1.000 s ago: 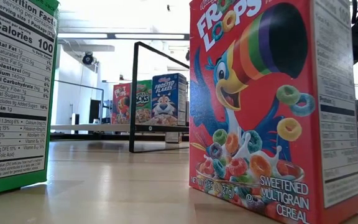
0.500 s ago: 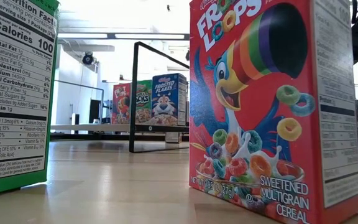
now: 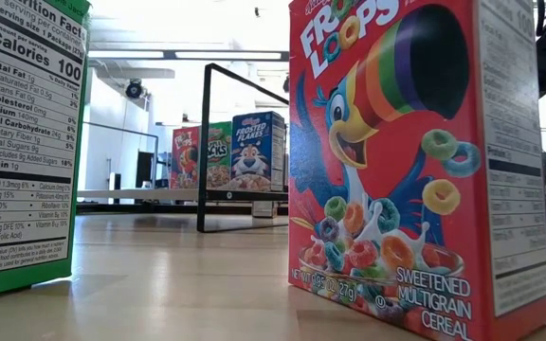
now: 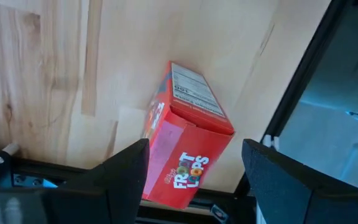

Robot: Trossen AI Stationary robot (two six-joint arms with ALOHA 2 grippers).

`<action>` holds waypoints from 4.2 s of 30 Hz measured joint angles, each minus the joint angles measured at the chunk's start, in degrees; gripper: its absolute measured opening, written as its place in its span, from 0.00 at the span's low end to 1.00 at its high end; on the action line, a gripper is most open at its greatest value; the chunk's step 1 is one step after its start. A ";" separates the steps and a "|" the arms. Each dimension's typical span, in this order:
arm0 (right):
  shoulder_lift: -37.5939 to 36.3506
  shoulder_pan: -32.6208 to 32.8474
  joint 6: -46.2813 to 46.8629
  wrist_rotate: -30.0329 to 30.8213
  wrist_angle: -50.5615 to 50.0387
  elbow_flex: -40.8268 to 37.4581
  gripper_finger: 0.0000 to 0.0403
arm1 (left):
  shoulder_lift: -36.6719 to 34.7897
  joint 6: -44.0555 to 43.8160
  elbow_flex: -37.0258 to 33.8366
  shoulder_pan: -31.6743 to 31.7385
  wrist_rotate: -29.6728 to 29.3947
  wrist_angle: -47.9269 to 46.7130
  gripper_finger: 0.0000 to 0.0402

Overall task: Stack cereal on shelf
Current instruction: Put the bottom left red cereal on the shelf

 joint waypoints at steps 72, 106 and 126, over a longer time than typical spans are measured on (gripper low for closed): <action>0.00 -0.01 0.17 0.00 0.02 0.00 0.00 | 5.66 5.74 2.02 -0.34 -1.57 -6.62 0.48; -0.02 0.02 0.63 -0.33 0.04 0.00 0.00 | -12.07 89.76 2.46 56.87 -24.79 -9.52 0.33; -0.02 0.02 0.43 -0.30 0.04 0.00 0.00 | -3.78 101.48 2.35 64.74 -26.49 -4.77 0.49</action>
